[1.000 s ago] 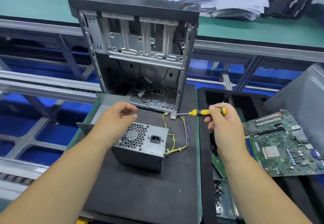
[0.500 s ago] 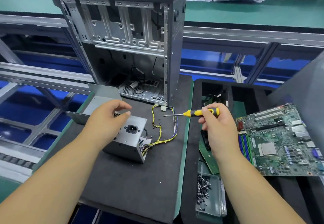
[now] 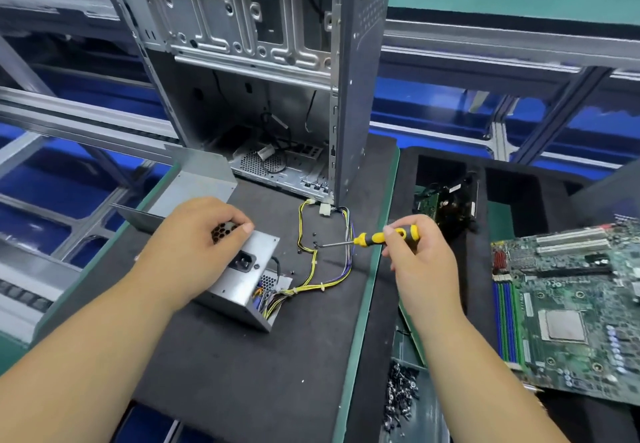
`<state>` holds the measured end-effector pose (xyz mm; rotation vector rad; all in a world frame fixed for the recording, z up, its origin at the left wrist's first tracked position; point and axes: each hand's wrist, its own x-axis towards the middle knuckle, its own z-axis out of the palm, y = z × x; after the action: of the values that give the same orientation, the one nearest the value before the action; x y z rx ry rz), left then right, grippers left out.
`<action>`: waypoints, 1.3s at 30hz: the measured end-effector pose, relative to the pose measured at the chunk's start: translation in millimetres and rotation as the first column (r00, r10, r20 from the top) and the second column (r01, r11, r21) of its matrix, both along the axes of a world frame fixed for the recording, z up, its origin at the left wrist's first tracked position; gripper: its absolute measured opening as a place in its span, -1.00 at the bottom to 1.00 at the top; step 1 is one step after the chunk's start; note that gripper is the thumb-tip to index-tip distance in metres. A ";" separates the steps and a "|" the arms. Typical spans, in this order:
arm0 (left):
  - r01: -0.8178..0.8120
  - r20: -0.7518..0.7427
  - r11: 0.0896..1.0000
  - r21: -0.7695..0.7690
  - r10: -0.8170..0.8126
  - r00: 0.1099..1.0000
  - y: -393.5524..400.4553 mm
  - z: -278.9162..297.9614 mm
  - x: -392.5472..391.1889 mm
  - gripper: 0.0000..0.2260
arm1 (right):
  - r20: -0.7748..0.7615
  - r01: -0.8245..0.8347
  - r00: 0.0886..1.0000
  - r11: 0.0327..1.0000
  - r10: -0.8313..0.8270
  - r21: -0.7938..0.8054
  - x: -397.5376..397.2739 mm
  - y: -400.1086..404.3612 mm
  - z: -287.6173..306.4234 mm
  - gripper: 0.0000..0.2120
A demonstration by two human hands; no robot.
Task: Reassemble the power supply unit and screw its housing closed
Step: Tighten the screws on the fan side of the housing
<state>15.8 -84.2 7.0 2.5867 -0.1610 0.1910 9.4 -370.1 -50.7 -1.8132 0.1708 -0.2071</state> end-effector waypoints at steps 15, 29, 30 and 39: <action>-0.050 0.021 0.998 0.038 0.049 0.999 -9.7 0.0 -5.9 -0.92 | -0.111 -0.202 0.977 0.959 0.182 -0.199 7.6 35.3 -16.7 -0.90; -0.178 -0.059 0.923 -0.340 0.168 0.984 -13.1 15.2 -11.5 -0.79 | 0.111 -0.092 0.991 0.991 0.081 0.096 4.1 18.4 57.3 -0.94; -0.179 -0.066 0.909 -0.376 0.166 0.984 -16.2 17.5 -11.7 -0.80 | 0.127 -0.086 0.989 0.987 0.069 0.133 3.7 16.7 67.8 -0.95; -0.171 -0.240 0.533 -0.828 -0.062 0.969 -53.1 47.2 -20.4 -0.86 | 0.288 -0.134 0.957 0.943 0.043 0.305 -15.8 20.7 135.9 -0.94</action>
<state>-4.6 -137.2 54.3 1.5879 0.1005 -0.0381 -6.4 -349.3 85.2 -1.4443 -0.0746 -0.3464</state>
